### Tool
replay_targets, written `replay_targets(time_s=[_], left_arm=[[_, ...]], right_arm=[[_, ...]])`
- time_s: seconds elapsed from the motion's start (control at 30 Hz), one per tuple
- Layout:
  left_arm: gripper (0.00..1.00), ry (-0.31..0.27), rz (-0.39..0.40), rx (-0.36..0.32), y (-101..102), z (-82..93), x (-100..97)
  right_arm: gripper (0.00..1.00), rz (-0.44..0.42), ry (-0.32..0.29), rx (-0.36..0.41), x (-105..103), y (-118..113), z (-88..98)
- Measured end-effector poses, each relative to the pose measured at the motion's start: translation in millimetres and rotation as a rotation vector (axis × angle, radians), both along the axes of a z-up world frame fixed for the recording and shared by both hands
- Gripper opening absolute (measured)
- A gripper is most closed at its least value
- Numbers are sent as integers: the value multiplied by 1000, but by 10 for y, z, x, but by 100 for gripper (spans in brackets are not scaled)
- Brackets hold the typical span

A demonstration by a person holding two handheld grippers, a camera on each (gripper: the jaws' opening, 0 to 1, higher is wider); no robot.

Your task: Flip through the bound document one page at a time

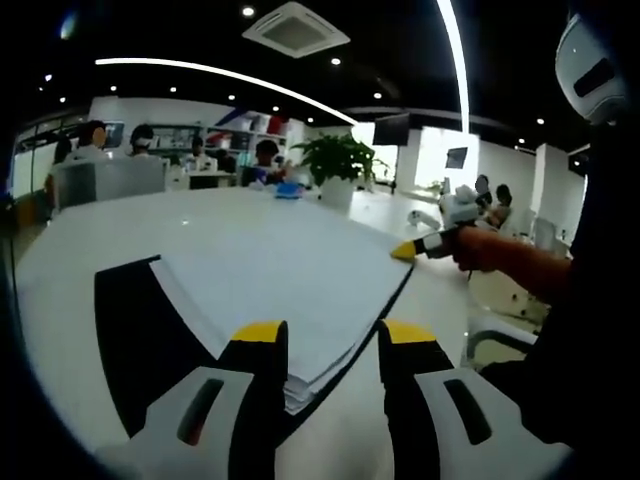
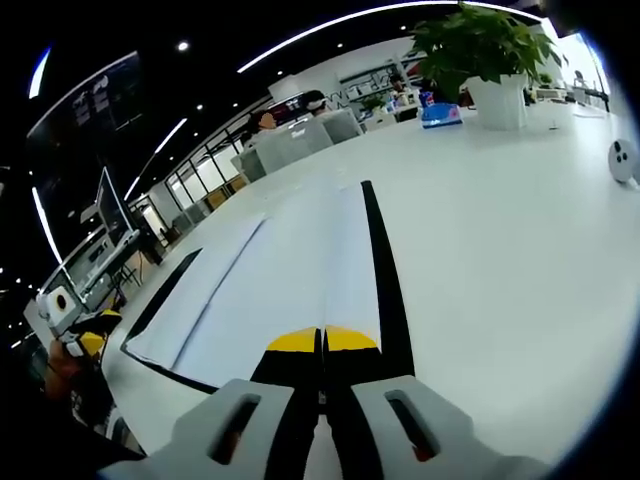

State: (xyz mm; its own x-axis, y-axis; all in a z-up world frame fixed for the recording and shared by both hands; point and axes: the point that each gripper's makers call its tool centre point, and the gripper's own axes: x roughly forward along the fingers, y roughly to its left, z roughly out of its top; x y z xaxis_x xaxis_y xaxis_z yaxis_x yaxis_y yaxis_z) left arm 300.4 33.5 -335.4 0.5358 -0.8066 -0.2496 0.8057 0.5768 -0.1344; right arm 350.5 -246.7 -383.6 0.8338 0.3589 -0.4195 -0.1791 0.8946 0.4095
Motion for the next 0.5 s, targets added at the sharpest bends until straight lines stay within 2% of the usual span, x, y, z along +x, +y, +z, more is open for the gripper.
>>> replay_targets(time_s=[0.13, 0.27, 0.37, 0.5], left_arm=[[38, 4, 1, 14, 15, -33, -11], [38, -7, 18, 3, 86, 11, 1], [39, -38, 18, 25, 124, 26, -7], [38, -30, 26, 22, 180, 12, 12]], right_arm=[[1, 1, -3, 0, 1, -2, 1], [1, -1, 3, 3, 5, -6, 0], [1, -7, 14, 15, 10, -10, -1], [1, -11, 28, 37, 12, -9, 0]])
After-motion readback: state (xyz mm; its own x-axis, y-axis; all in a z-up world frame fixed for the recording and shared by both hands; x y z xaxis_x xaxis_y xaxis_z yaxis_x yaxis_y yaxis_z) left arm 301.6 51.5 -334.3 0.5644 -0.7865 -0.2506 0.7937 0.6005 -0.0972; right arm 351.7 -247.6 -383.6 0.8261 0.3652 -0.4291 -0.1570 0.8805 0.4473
